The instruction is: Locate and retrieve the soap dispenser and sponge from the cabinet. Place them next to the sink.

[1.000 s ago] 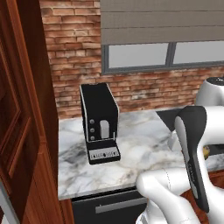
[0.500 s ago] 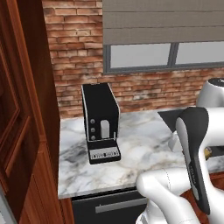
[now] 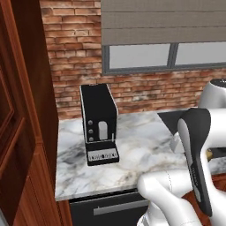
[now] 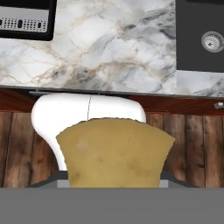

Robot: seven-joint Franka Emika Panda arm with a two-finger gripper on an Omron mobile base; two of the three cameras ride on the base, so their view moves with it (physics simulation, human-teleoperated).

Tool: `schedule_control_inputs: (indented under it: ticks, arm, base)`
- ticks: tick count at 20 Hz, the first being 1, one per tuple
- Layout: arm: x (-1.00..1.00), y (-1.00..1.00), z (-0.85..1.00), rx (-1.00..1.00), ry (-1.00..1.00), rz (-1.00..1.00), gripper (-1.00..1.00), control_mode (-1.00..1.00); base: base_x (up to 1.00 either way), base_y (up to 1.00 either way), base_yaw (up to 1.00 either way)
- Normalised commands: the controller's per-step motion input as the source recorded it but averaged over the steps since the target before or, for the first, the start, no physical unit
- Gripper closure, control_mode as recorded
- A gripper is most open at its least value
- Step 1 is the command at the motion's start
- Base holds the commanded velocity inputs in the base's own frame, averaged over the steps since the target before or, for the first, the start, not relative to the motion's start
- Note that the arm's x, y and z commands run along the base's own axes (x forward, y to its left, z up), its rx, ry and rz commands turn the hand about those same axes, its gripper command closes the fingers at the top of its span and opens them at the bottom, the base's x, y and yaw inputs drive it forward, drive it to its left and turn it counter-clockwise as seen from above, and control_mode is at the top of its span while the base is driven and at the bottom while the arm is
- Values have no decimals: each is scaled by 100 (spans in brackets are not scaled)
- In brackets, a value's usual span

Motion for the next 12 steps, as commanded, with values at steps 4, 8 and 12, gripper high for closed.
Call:
schedule_control_inputs:
  ticks: [4,8,12]
  arm:
    - [0,0,0,0,0,0,100,100]
    - [0,0,0,0,0,0,100,100]
    - [0,0,0,0,0,0,100,100]
  base:
    - [8,-37,0]
    - [36,-64,0]
    - [28,-21,1]
